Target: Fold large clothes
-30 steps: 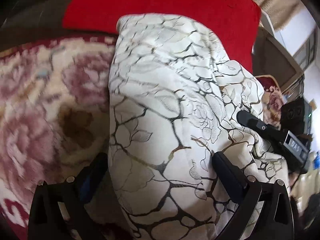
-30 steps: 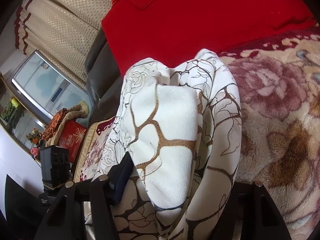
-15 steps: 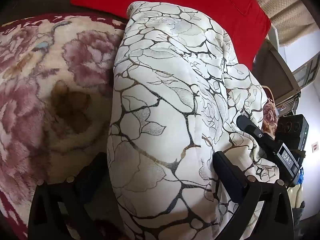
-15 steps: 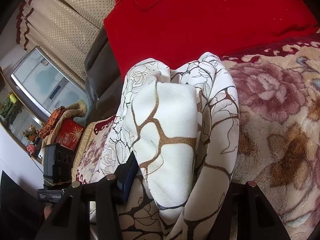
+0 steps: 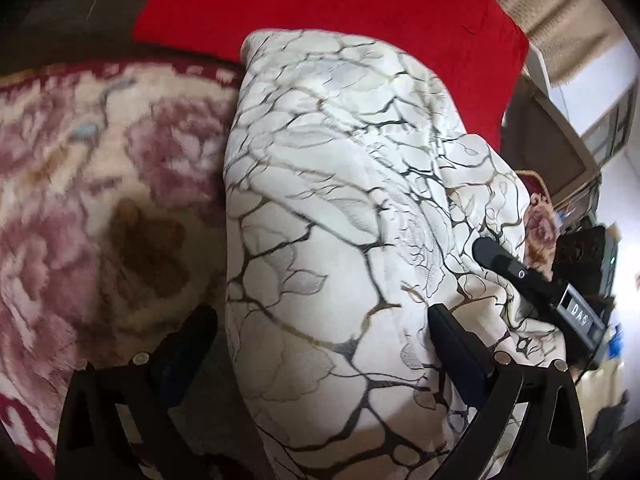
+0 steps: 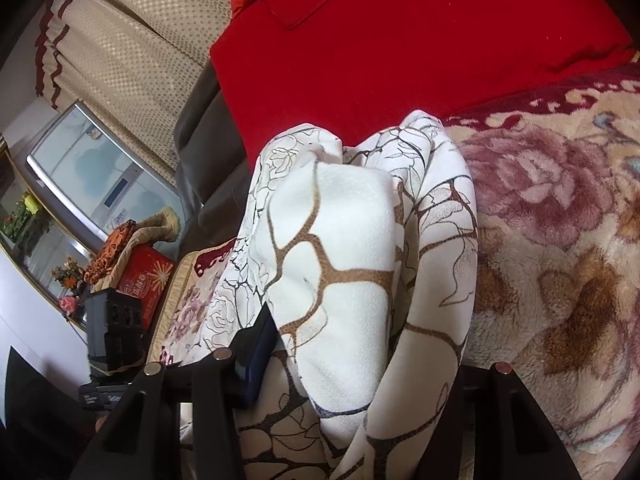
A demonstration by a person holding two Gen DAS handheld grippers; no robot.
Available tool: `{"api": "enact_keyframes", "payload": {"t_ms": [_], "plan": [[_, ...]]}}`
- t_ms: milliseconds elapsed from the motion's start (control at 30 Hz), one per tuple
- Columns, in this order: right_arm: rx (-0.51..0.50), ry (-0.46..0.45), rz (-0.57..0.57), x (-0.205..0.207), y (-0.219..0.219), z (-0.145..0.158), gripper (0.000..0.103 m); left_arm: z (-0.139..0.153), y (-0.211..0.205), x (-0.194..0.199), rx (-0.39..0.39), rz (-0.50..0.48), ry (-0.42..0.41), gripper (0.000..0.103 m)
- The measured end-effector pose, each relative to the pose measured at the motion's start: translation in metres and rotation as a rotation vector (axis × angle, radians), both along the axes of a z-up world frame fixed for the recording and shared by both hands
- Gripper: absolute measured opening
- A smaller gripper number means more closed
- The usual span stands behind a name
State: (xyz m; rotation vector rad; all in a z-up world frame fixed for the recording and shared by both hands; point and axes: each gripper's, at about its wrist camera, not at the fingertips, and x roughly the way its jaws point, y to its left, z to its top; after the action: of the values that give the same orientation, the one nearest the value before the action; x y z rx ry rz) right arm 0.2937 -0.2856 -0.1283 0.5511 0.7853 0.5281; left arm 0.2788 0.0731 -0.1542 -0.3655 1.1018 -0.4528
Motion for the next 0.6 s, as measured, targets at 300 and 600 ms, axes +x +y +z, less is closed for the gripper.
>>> {"api": "enact_keyframes", "payload": {"t_ms": [300, 600], "plan": [[0.009, 0.008, 0.029, 0.003, -0.007, -0.002, 0.053, -0.016, 0.037, -0.008, -0.187, -0.019, 0.129, 0.103], [0.024, 0.013, 0.017, 0.006, -0.009, -0.001, 0.053, -0.026, 0.055, -0.018, -0.270, -0.006, 0.103, 0.100]]}}
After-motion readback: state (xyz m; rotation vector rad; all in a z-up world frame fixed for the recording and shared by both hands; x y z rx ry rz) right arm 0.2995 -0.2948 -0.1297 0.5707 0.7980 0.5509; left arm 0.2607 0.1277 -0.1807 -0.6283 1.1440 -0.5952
